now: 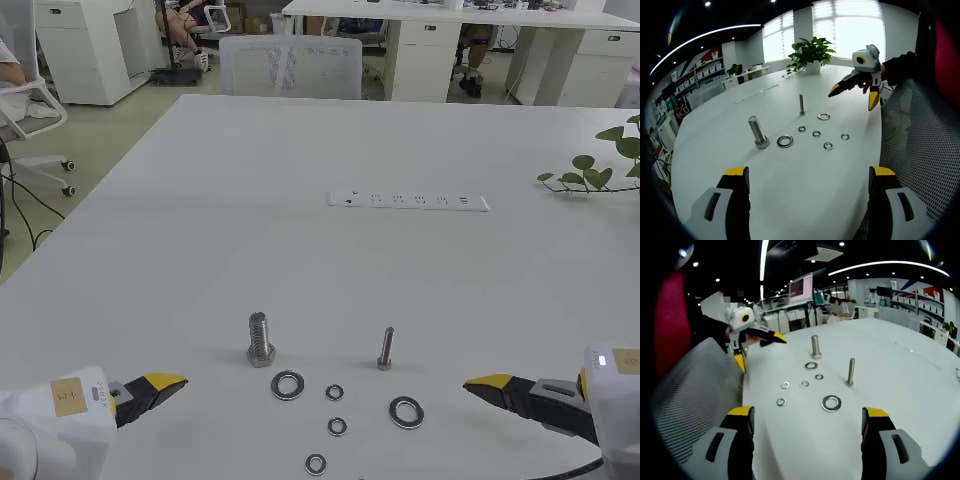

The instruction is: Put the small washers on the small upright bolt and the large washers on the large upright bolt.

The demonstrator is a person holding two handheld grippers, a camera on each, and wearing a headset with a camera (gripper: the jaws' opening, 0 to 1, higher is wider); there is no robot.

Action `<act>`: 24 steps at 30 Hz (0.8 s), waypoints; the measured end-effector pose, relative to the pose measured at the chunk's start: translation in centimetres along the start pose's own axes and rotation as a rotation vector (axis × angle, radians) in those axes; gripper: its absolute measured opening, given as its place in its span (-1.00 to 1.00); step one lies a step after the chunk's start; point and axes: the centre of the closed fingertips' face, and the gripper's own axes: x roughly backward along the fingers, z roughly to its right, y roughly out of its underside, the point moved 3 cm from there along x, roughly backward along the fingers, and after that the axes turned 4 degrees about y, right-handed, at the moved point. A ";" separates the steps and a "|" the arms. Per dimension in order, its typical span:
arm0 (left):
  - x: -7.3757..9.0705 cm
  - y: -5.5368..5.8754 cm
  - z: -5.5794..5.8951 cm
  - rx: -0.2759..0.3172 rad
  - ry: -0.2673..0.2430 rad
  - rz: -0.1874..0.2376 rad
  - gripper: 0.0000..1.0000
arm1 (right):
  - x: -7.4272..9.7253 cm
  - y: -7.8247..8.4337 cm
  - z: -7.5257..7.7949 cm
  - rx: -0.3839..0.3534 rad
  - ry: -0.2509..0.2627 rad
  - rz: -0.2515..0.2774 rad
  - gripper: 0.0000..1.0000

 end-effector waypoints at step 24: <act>-0.2 -0.2 -0.4 0.011 -0.003 -0.016 0.99 | -0.5 0.2 0.0 -0.010 -0.012 -0.004 0.72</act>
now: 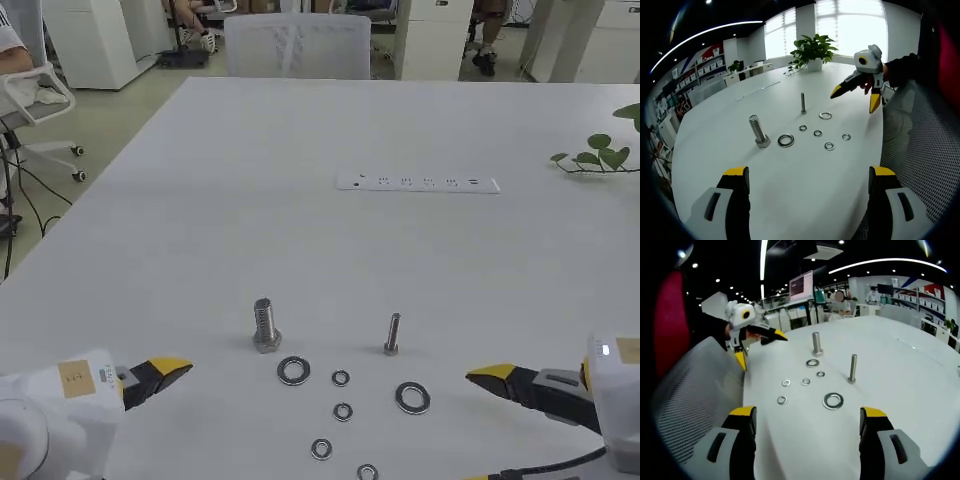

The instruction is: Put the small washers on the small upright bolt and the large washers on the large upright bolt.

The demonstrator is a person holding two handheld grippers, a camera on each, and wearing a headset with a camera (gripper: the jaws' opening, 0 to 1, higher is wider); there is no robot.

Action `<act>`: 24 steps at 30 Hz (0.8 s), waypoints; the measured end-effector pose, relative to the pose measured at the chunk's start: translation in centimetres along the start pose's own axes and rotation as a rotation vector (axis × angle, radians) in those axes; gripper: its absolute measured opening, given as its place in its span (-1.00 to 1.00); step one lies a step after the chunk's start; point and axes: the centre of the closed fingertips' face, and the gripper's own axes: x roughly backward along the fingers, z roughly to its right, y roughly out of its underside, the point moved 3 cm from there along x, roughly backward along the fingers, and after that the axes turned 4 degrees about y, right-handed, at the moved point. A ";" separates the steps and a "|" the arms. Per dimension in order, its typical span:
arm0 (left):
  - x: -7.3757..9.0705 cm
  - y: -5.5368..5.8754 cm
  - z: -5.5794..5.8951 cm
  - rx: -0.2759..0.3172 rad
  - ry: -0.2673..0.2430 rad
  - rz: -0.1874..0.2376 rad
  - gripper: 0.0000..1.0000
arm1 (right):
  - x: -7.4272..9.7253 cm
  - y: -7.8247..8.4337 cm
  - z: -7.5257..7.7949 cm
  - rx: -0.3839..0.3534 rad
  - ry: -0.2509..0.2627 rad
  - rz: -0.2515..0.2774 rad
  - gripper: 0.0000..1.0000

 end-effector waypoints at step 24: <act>-0.4 0.2 -0.7 0.007 -0.002 0.033 0.99 | 0.1 0.5 0.1 0.000 0.015 -0.031 0.68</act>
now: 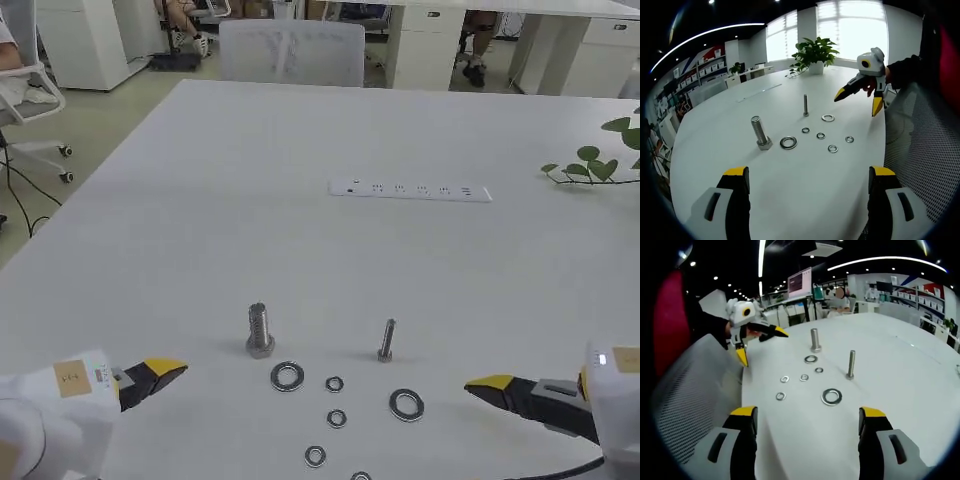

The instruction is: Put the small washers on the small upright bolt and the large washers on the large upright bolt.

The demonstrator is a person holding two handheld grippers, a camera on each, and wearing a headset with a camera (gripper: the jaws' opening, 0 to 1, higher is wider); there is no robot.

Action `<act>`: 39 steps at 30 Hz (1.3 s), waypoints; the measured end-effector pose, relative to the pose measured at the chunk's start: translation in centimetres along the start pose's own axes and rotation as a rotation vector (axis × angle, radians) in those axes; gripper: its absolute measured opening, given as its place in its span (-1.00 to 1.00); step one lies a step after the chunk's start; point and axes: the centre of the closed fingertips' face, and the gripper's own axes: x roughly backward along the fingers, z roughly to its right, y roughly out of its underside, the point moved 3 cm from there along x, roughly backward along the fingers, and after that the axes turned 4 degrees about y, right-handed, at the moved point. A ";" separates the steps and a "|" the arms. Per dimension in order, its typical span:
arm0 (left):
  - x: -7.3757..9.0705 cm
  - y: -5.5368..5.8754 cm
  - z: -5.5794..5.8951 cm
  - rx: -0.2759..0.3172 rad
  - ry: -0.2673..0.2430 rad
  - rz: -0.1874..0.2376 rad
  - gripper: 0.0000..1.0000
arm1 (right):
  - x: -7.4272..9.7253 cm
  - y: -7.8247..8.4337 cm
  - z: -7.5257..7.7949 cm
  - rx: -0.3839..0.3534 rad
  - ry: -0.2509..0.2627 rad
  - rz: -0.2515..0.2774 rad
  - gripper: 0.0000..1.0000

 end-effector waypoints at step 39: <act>-0.2 -0.1 0.2 0.018 -0.013 0.024 0.99 | 0.5 -0.1 -0.4 0.019 -0.006 -0.036 0.62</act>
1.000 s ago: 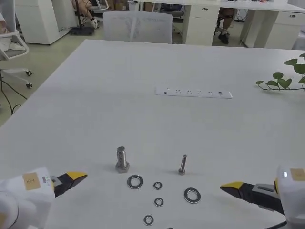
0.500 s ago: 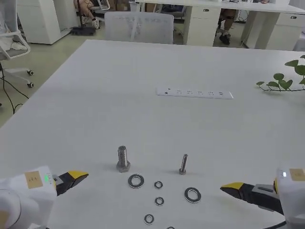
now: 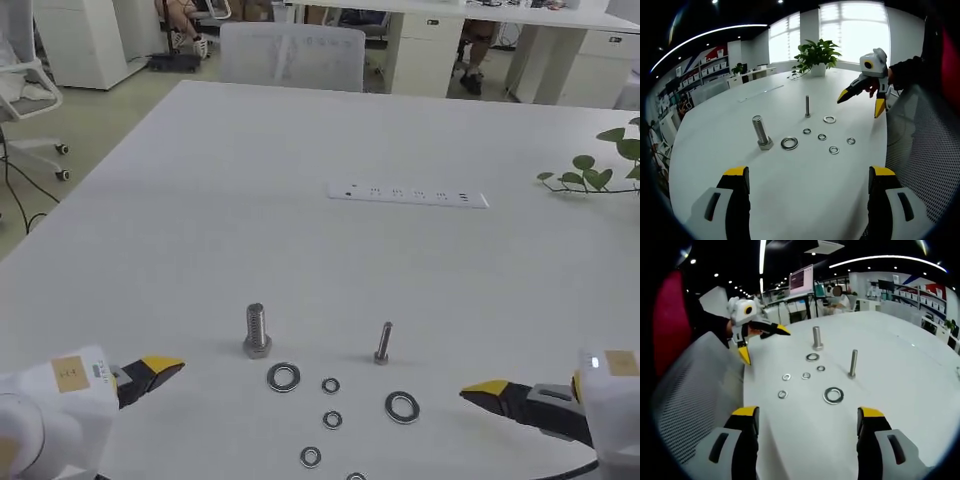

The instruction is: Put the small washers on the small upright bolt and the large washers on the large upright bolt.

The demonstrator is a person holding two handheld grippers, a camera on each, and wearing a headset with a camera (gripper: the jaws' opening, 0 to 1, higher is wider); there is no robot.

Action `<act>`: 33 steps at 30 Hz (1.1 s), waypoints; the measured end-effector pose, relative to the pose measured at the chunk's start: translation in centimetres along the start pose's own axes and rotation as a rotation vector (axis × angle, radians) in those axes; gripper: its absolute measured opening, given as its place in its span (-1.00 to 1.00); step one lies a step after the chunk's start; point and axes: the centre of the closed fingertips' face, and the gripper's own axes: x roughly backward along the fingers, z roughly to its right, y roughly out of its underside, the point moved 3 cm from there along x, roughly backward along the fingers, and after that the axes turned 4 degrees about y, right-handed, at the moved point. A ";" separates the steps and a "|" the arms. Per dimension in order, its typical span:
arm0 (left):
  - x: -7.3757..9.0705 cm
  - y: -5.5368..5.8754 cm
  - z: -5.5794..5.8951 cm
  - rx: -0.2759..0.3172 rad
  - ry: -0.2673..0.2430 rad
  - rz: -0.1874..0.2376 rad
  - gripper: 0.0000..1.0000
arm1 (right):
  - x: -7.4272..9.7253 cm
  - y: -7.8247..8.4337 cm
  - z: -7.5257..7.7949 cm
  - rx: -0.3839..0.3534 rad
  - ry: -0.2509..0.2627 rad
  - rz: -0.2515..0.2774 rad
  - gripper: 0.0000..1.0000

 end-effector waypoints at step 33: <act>-0.5 -0.4 0.0 0.031 -0.029 0.051 0.96 | -3.3 -5.2 -2.3 0.237 -0.161 -0.122 0.49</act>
